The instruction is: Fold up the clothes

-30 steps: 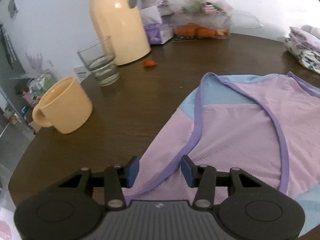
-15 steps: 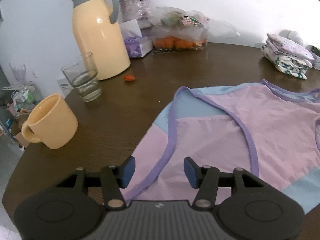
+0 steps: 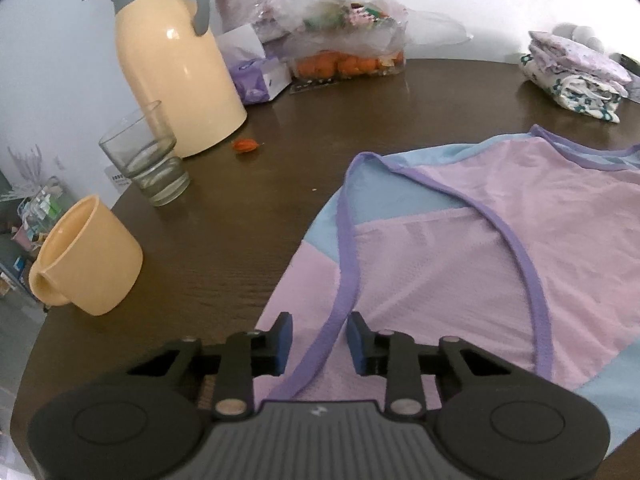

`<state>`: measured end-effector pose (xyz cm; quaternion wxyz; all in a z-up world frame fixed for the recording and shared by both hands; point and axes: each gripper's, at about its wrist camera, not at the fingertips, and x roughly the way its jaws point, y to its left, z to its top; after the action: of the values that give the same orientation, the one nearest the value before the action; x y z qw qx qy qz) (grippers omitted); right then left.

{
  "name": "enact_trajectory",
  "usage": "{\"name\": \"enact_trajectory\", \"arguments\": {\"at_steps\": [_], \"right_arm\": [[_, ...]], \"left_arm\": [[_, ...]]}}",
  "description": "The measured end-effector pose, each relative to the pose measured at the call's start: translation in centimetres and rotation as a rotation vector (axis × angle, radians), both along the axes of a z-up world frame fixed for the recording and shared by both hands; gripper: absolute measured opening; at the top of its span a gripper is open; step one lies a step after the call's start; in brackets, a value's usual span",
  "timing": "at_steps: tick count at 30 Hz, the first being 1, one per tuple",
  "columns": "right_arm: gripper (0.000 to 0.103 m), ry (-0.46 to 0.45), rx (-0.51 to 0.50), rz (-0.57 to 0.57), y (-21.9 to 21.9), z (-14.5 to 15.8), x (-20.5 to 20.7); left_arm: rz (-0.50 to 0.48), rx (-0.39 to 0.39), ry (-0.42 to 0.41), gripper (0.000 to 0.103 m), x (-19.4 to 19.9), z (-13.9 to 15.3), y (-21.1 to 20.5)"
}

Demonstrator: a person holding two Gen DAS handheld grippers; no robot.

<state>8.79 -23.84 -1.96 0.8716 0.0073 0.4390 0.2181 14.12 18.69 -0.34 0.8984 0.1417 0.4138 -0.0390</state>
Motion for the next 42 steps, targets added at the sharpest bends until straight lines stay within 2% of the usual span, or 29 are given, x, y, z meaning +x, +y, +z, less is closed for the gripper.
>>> {"name": "enact_trajectory", "arguments": {"at_steps": [2, 6, 12, 15, 18, 20, 21, 22, 24, 25, 28, 30, 33, 35, 39, 42], "right_arm": [[0.029, -0.004, -0.013, 0.004, 0.2, 0.0, -0.1], [0.034, -0.008, -0.038, 0.006, 0.6, 0.0, -0.3], [0.034, -0.014, -0.074, 0.014, 1.1, 0.1, -0.6], [0.034, -0.012, -0.076, 0.015, 1.1, 0.1, -0.6], [0.034, -0.008, -0.075, 0.014, 1.0, 0.1, -0.6], [0.034, -0.007, -0.078, 0.015, 1.1, 0.1, -0.6], [0.034, -0.006, -0.080, 0.015, 1.1, 0.1, -0.6], [0.034, -0.006, -0.081, 0.014, 1.1, 0.1, -0.6], [0.034, -0.006, -0.082, 0.012, 1.2, 0.2, -0.6], [0.034, -0.006, -0.082, 0.011, 1.2, 0.1, -0.6], [0.035, -0.005, -0.077, 0.013, 1.1, 0.1, -0.6], [0.036, -0.004, -0.074, 0.018, 1.1, 0.1, -0.6], [0.038, -0.008, -0.072, 0.024, 1.1, 0.1, -0.6], [0.038, -0.010, -0.072, 0.023, 1.1, 0.0, -0.6], [0.038, -0.016, -0.080, 0.020, 1.3, 0.0, -0.7], [0.038, -0.020, -0.090, 0.019, 1.5, 0.0, -0.9]], "left_arm": [[-0.001, -0.050, 0.016, 0.022, 0.7, 0.1, 0.5], [-0.035, -0.073, 0.043, 0.003, 1.5, 0.2, 0.4], [-0.013, -0.141, 0.070, 0.001, 2.5, 0.6, 1.7], [0.019, -0.181, 0.055, 0.001, 3.3, 1.5, 3.3], [0.067, -0.189, 0.019, 0.001, 4.8, 2.4, 5.0], [0.138, -0.157, -0.009, 0.004, 6.1, 2.5, 5.9], [0.177, -0.138, -0.024, 0.010, 6.8, 2.6, 6.4], [0.222, -0.098, -0.037, 0.012, 7.4, 2.5, 6.8], [0.304, -0.028, -0.065, 0.029, 8.0, 2.4, 7.6], [0.308, -0.039, -0.082, 0.032, 7.6, 2.6, 8.0], [0.271, -0.129, -0.096, 0.033, 5.7, 3.1, 8.8], [0.217, -0.151, -0.082, 0.032, 4.2, 2.9, 8.1], [0.132, -0.158, -0.049, 0.032, 2.2, 1.8, 6.3], [0.112, -0.150, -0.039, 0.032, 1.5, 1.2, 5.3], [0.126, -0.097, -0.044, 0.032, 0.8, 0.0, 4.2], [0.151, -0.091, -0.049, 0.033, 0.8, -0.3, 4.6]]}}
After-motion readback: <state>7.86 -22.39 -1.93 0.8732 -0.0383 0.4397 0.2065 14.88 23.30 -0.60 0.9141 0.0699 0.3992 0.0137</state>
